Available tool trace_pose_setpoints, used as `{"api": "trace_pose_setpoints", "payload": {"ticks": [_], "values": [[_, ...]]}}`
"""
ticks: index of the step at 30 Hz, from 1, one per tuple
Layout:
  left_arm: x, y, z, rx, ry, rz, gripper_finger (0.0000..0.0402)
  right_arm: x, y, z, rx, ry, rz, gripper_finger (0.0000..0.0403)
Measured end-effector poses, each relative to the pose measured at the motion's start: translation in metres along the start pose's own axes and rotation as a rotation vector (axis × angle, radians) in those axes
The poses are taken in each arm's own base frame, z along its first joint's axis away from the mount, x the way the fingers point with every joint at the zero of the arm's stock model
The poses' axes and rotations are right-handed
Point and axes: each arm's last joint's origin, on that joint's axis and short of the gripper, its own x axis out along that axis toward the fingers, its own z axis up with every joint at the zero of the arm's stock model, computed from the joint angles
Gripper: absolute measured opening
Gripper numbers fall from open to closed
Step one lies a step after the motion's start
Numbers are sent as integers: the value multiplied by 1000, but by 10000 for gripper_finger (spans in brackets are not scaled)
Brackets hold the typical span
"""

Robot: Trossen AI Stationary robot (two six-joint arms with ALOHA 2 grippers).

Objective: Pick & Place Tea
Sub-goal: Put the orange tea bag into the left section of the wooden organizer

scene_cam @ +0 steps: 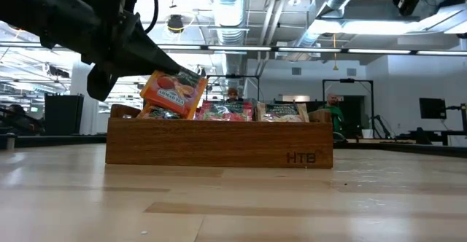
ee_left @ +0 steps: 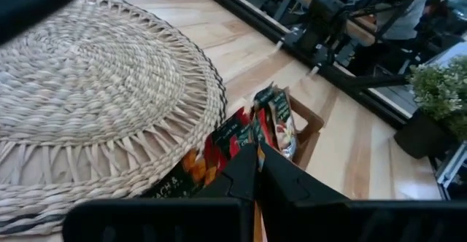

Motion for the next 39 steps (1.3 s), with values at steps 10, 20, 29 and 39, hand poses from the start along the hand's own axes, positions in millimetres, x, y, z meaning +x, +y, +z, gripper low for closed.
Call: {"api": "trace_pose_setpoints", "payload": {"ticks": [10, 20, 29, 39], "values": [[0, -2, 1, -16, 2, -21, 0, 5, -10, -24, -149, -21, -8, 102], [0, -3, 3, -8, -12, -33, 0, -1, -30, -78, -110, -163, -58, 102], [4, 2, 3, 51, -19, 21, 0, 3, -34, -89, -60, -104, -56, 102], [5, 9, 0, 104, 9, 73, 0, 3, -32, -90, -61, -97, -21, 102]]}}
